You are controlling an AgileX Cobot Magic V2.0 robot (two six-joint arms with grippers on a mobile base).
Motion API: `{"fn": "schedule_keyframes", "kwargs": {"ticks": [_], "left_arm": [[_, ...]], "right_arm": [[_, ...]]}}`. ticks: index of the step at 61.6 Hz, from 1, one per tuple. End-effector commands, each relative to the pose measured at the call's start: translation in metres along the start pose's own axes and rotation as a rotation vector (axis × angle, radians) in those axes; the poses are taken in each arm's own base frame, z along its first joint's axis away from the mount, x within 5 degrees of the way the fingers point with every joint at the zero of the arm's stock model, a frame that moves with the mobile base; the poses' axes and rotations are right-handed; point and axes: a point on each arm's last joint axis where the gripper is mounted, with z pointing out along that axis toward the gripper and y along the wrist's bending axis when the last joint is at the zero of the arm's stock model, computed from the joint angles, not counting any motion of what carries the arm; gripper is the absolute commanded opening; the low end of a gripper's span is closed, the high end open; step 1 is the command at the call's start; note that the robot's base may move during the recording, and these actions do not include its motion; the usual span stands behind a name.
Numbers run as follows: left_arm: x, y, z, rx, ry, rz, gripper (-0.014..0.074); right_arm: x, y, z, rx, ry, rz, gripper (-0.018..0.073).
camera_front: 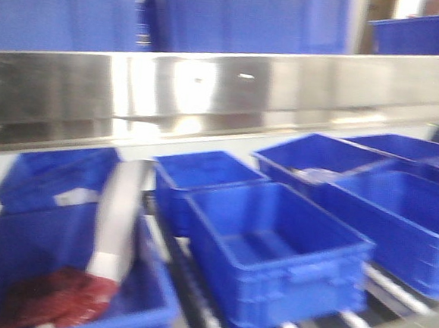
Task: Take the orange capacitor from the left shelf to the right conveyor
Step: 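Drive the base to the conveyor table, holding the capacitor in the right gripper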
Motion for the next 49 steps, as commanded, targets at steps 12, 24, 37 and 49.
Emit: {"fn": "schedule_keyframes", "kwargs": {"ticks": [12, 24, 37, 49], "left_arm": [[-0.0011, 0.0001, -0.0002, 0.000, -0.075, -0.003, -0.0126], [-0.0011, 0.0001, -0.0002, 0.000, -0.075, -0.003, -0.0126], [-0.0011, 0.0001, -0.0002, 0.000, -0.075, -0.003, -0.0126], [-0.0011, 0.0001, -0.0002, 0.000, -0.075, -0.003, -0.0126]], "right_arm": [[-0.0164, 0.0021, -0.0046, -0.010, -0.115, -0.011, 0.0052], [-0.0164, 0.0021, -0.0046, -0.010, -0.115, -0.011, 0.0052], [-0.0164, 0.0021, -0.0046, -0.010, -0.115, -0.011, 0.0052], [-0.0164, 0.0021, -0.0046, -0.010, -0.115, -0.011, 0.0052]]}}
